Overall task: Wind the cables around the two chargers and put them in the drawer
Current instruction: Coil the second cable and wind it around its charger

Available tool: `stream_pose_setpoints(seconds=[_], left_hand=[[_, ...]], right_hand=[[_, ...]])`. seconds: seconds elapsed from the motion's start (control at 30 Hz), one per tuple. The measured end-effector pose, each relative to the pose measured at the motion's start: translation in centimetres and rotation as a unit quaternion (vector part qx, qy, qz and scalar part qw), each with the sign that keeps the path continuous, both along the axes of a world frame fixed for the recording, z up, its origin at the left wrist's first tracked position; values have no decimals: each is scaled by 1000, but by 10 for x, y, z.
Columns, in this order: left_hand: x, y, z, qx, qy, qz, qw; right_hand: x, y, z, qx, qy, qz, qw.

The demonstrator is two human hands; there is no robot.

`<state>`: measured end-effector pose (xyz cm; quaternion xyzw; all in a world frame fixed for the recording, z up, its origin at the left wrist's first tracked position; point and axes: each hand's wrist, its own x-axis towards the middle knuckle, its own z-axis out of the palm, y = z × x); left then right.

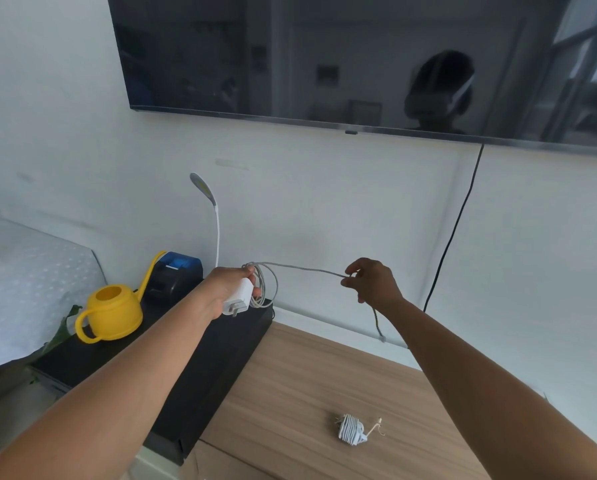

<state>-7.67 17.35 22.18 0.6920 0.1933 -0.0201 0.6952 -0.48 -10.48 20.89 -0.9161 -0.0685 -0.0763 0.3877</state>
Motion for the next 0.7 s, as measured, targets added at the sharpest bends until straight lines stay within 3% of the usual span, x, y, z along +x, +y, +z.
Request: stream_pose_setpoints(seconds=[0.17, 0.23, 0.3, 0.4, 0.5, 0.7], left_hand=[[3, 6, 1, -47, 1, -2, 999], [5, 10, 1, -63, 2, 9, 998], [7, 12, 2, -53, 9, 19, 998], [6, 12, 2, -54, 19, 23, 998], [6, 9, 1, -59, 25, 3, 998], [8, 9, 5, -125, 22, -2, 992]], right_hand=[[0, -3, -6, -141, -62, -29, 988], [-1, -7, -7, -147, -44, -37, 988], [-2, -11, -9, -62, -7, -23, 998], [-4, -12, -7, 163, 72, 26, 984], [-1, -9, -6, 244, 91, -21, 965], [8, -19, -8, 47, -2, -156, 987]])
